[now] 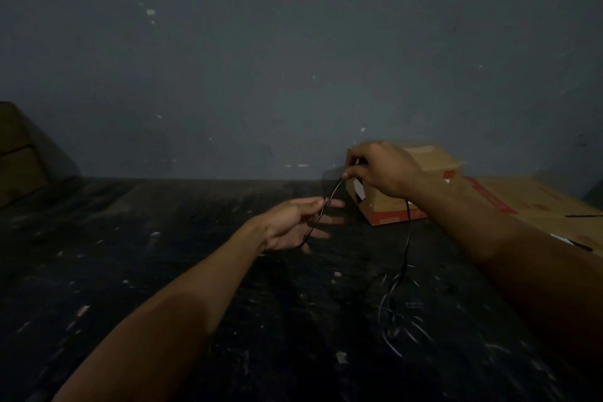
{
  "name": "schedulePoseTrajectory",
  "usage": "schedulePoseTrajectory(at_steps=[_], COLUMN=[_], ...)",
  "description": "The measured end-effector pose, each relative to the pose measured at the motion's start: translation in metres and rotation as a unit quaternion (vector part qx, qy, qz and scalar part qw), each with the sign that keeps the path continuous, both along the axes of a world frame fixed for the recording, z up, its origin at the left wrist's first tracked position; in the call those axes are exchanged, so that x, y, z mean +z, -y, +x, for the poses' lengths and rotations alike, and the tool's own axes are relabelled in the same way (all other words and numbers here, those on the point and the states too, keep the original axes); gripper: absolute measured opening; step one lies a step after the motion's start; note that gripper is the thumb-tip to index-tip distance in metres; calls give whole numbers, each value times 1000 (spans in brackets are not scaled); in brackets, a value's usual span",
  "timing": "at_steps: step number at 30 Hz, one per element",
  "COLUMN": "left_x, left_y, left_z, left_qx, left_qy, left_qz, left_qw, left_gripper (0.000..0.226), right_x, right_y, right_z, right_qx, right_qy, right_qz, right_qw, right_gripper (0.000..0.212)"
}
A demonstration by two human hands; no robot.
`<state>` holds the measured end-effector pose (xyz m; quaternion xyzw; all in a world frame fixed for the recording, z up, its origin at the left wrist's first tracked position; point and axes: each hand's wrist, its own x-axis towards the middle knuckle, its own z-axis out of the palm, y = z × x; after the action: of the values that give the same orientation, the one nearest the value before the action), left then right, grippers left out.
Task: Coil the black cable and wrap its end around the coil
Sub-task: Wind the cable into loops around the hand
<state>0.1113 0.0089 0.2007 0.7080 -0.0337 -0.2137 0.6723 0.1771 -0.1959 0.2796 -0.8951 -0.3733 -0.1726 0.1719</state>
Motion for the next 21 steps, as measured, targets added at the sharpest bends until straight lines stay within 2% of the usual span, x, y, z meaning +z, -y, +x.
schedulePoseTrajectory(at_steps=[9,15,21], left_x=[9,36,67], left_y=[7,11,3], left_z=[-10,-20,-18], left_qx=[-53,-155,-113], left_qy=[3,39,121], left_qz=[-12,-160,-227], left_qw=[999,974,960], left_gripper=[35,36,41], right_x=[7,-3,-36], right_y=[-1,7,1], right_z=[5,17,15], right_qx=[21,3,13], right_qy=[38,-26,-100], right_qz=[40,157,229], right_qw=[998,987,968], right_gripper=[21,20,23])
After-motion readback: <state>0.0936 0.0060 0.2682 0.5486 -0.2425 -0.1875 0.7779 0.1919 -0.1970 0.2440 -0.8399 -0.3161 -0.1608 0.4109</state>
